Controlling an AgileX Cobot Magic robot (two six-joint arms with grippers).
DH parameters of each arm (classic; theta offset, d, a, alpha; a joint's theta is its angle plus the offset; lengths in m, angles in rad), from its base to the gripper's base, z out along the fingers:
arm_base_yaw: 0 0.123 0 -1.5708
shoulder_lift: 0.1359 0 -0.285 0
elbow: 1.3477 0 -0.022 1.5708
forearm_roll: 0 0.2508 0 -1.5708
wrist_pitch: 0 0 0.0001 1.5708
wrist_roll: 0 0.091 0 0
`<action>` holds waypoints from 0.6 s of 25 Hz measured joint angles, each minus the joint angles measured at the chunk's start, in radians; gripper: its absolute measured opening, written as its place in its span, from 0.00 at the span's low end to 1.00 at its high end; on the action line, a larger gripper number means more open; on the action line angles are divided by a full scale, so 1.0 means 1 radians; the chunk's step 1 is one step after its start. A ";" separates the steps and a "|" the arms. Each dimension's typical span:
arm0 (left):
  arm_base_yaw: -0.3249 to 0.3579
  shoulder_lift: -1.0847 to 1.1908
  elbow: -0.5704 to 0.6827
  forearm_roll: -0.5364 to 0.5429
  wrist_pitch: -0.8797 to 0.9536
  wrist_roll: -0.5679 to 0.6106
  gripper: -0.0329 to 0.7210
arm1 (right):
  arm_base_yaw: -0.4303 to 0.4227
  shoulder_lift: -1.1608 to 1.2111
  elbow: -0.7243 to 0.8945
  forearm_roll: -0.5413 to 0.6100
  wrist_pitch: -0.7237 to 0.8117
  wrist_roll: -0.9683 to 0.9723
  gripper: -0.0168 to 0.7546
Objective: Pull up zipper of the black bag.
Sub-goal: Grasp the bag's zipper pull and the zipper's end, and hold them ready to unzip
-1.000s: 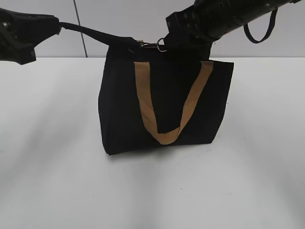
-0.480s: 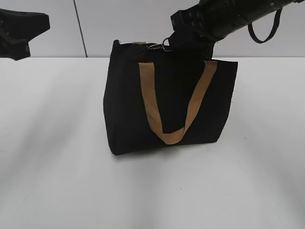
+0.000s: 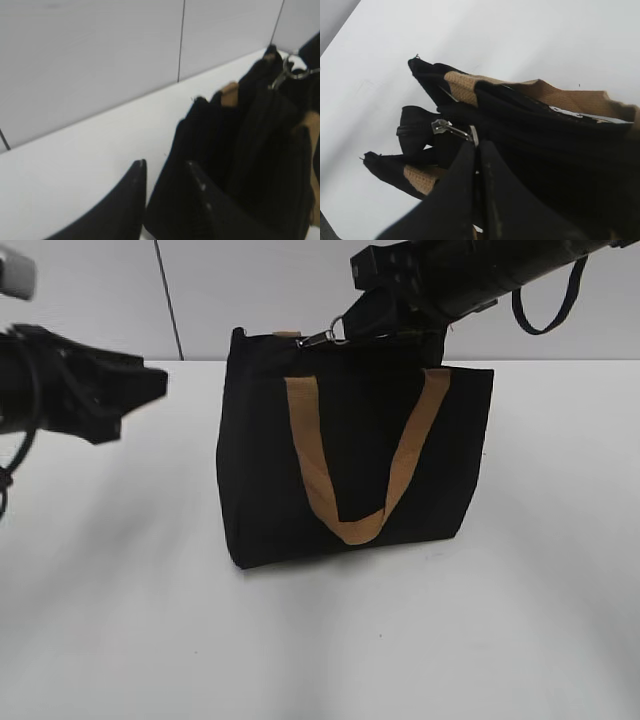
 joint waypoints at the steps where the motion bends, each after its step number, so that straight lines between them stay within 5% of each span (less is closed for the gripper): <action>1: -0.011 0.034 0.000 0.024 -0.002 -0.001 0.40 | 0.000 0.000 0.000 0.003 0.004 0.000 0.02; 8: -0.099 0.192 0.000 0.075 -0.049 0.004 0.50 | 0.000 0.000 0.000 0.024 0.023 0.000 0.02; 15: -0.104 0.266 -0.007 -0.084 -0.126 0.162 0.50 | 0.000 0.000 0.000 0.034 0.030 -0.001 0.02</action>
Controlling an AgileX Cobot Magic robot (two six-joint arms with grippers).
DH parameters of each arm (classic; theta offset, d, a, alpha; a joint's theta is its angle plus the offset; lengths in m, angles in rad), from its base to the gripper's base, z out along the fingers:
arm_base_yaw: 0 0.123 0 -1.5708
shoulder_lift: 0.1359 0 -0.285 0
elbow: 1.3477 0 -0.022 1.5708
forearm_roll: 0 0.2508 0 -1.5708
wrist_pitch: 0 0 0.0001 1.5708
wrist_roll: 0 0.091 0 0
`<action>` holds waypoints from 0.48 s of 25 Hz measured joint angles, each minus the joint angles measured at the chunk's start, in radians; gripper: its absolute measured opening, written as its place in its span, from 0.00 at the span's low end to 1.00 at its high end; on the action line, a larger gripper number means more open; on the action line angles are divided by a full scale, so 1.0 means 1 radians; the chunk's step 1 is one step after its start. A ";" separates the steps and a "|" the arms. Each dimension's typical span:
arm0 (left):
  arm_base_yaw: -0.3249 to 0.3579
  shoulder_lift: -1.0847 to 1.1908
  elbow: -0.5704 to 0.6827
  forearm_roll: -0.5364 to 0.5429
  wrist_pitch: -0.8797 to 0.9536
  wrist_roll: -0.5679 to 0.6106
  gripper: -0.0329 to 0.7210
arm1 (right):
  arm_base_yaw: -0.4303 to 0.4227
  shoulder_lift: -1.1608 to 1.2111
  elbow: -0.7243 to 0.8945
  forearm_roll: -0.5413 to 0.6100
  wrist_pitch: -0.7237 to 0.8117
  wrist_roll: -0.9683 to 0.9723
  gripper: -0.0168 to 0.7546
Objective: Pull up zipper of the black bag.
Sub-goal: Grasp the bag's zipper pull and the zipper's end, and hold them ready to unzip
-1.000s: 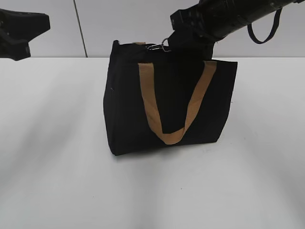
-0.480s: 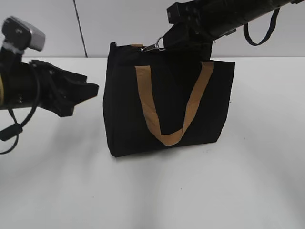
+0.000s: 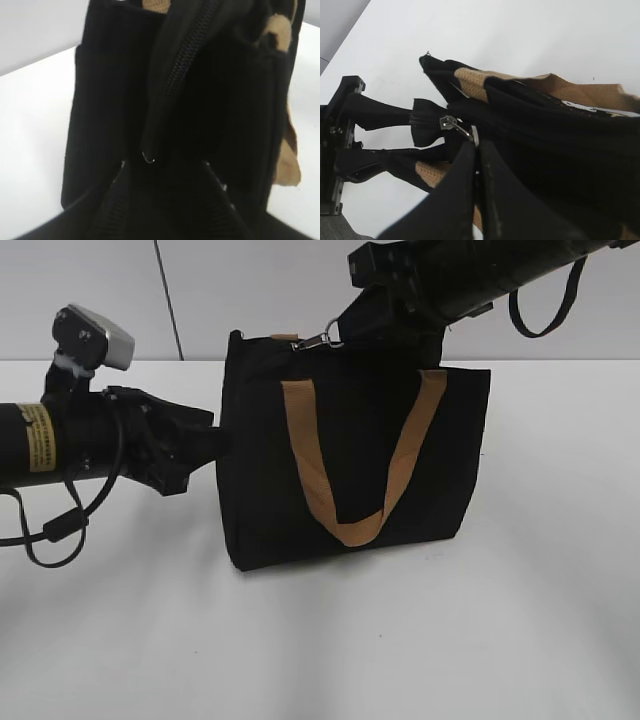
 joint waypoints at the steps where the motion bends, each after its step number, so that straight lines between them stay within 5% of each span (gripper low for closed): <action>1: 0.000 0.012 -0.007 -0.009 -0.012 0.007 0.50 | 0.000 0.000 0.000 0.001 0.000 0.000 0.02; 12: -0.004 0.152 -0.120 -0.023 -0.102 0.018 0.49 | 0.000 0.000 0.000 0.003 0.005 0.001 0.02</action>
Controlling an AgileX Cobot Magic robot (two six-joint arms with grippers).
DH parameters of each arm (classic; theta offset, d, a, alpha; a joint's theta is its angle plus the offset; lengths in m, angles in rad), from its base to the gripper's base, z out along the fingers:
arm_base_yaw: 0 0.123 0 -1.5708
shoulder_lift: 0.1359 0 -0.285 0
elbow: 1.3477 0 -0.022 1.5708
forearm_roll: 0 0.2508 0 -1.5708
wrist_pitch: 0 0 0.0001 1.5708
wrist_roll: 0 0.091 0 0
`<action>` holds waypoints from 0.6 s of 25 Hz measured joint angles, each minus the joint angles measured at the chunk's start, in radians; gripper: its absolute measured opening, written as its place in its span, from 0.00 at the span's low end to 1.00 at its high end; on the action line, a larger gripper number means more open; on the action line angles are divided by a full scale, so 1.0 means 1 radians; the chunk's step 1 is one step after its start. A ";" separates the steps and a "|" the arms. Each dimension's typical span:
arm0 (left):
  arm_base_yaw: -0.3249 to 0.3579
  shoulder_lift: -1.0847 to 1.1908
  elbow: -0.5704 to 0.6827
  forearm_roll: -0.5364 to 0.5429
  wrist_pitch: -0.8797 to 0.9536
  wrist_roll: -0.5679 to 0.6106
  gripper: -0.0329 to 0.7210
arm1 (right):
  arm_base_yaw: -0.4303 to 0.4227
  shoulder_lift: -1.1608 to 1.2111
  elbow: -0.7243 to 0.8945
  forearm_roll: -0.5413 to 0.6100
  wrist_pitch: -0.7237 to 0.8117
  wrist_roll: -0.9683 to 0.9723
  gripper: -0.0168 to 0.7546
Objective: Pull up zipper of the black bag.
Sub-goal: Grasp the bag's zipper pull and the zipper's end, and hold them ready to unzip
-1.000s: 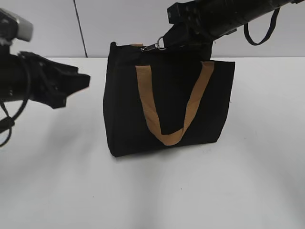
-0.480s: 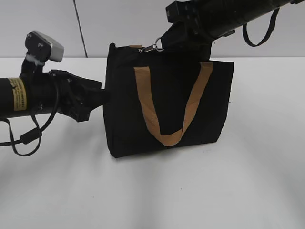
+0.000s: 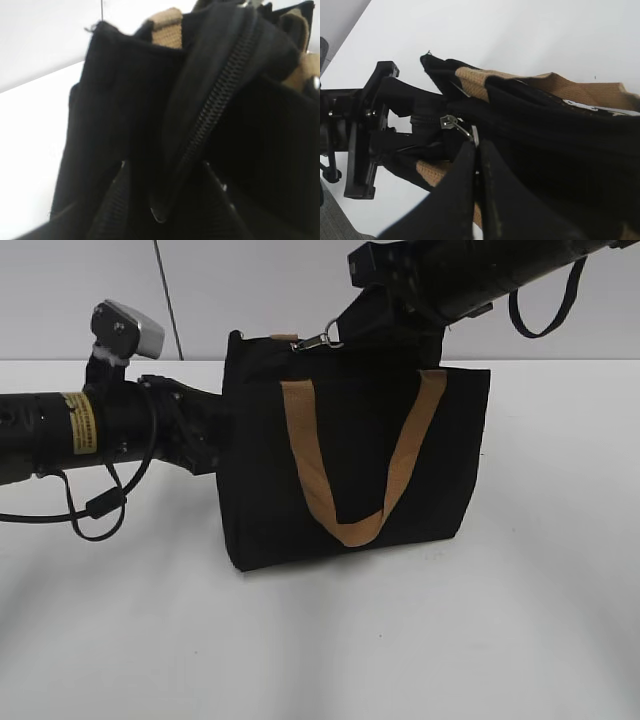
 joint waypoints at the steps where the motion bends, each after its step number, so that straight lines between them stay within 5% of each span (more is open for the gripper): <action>1: 0.000 0.008 -0.005 0.000 -0.005 0.000 0.48 | 0.000 0.000 0.000 0.000 0.000 0.000 0.02; 9: 0.000 0.008 -0.007 -0.014 -0.015 -0.003 0.07 | 0.000 0.000 0.000 0.004 0.000 0.000 0.02; 15: 0.000 -0.113 -0.007 0.023 0.109 -0.026 0.05 | 0.000 0.000 0.000 0.004 0.002 0.000 0.02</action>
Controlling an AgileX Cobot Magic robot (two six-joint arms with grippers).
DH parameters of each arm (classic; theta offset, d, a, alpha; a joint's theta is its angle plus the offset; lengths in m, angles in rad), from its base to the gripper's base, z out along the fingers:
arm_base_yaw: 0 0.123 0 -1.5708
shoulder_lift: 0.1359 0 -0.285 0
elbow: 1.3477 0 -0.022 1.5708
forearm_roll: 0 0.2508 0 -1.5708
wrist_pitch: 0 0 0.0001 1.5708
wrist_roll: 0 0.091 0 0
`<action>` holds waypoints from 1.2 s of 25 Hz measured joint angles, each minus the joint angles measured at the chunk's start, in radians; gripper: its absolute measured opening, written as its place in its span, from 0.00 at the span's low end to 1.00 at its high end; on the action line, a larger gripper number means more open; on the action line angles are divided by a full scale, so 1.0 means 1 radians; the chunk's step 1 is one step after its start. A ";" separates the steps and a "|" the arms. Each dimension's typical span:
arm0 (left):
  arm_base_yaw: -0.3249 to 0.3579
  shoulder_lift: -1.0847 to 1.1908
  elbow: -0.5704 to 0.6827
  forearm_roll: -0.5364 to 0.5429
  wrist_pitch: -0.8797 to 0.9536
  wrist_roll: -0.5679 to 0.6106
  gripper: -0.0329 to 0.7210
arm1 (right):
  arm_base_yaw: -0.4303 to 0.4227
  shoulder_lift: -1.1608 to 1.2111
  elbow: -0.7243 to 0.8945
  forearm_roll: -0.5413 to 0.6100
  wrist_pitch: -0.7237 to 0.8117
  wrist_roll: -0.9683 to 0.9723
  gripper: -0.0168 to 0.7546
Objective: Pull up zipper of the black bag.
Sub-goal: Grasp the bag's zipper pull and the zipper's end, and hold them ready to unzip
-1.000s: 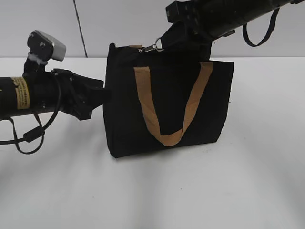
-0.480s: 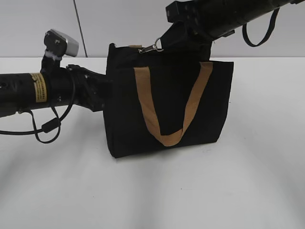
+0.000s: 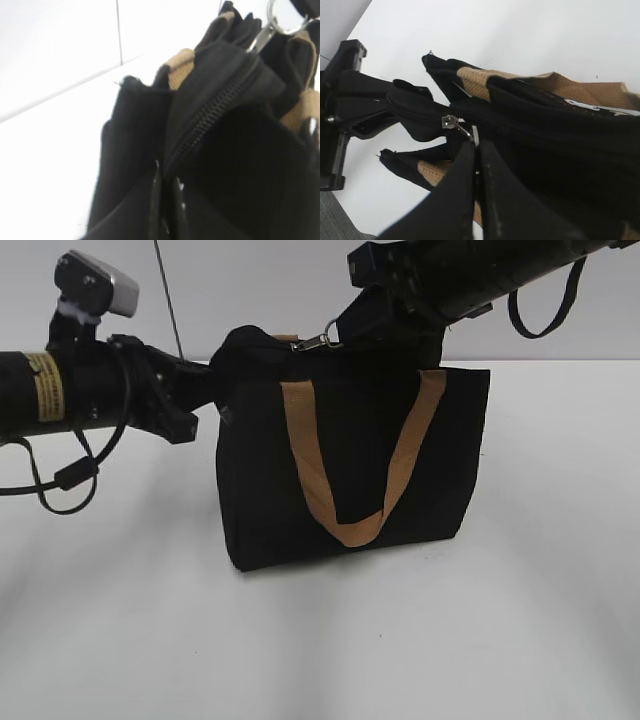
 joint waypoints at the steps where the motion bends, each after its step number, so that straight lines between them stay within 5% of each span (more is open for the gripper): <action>1: 0.000 -0.024 0.000 0.016 0.023 -0.017 0.05 | 0.000 0.000 0.000 0.000 0.001 0.000 0.02; 7: 0.000 -0.151 0.000 0.125 0.137 -0.114 0.05 | 0.000 -0.022 0.000 0.000 0.002 0.000 0.02; 30: -0.003 -0.220 0.000 0.145 0.229 -0.120 0.05 | -0.059 -0.035 0.000 -0.140 0.018 0.052 0.02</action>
